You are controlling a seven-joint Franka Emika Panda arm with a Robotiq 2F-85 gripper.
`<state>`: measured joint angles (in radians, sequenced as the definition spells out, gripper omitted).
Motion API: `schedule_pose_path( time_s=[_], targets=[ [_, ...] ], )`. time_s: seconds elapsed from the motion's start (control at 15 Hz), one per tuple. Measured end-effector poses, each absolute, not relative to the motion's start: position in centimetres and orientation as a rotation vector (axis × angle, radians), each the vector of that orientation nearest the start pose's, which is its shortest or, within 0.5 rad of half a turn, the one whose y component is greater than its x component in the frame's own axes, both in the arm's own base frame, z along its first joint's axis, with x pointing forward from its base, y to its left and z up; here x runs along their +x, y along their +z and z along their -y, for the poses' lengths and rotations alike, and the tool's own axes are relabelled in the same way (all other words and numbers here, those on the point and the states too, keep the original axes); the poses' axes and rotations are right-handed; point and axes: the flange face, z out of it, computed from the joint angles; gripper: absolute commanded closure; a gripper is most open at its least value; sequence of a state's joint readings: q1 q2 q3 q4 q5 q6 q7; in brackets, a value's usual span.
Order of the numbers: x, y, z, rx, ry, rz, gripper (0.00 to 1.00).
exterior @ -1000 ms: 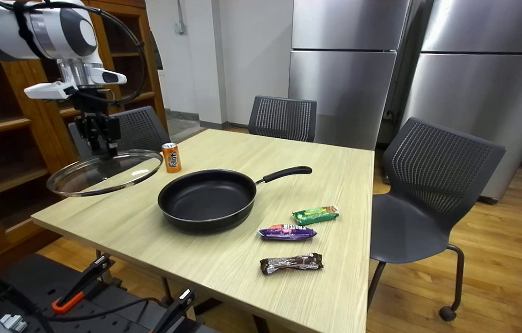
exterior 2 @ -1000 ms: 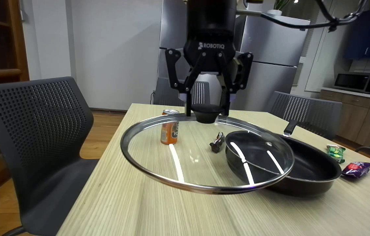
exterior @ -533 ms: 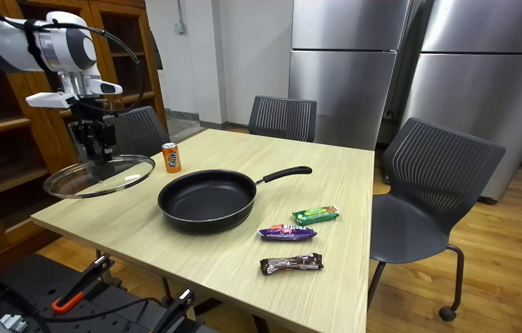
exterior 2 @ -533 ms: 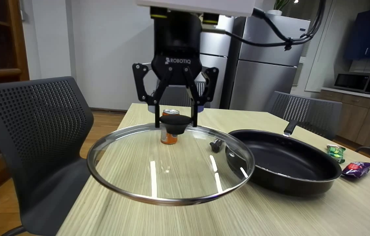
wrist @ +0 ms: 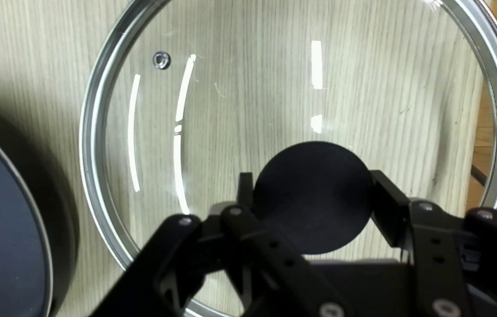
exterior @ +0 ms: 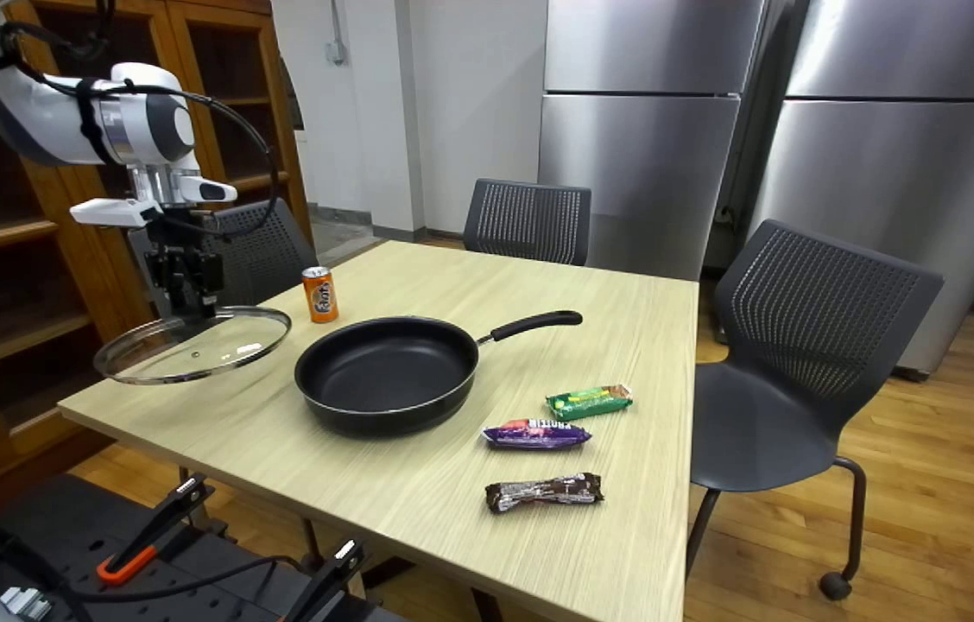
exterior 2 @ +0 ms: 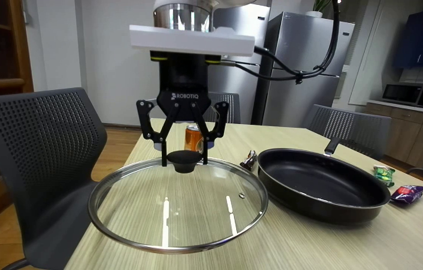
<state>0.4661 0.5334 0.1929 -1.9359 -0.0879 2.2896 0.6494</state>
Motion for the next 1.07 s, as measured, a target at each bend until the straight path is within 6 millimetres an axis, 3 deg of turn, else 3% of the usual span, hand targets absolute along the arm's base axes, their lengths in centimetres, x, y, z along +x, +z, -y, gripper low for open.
schedule_pose_path(
  time_s=[0.47, 1.07],
  targets=[
    [48.6, 18.1, -37.5, -3.209, 0.276, 0.094, 0.61],
    [48.7, 16.7, -37.1, -3.213, 0.305, 0.072, 0.61]
  ],
)
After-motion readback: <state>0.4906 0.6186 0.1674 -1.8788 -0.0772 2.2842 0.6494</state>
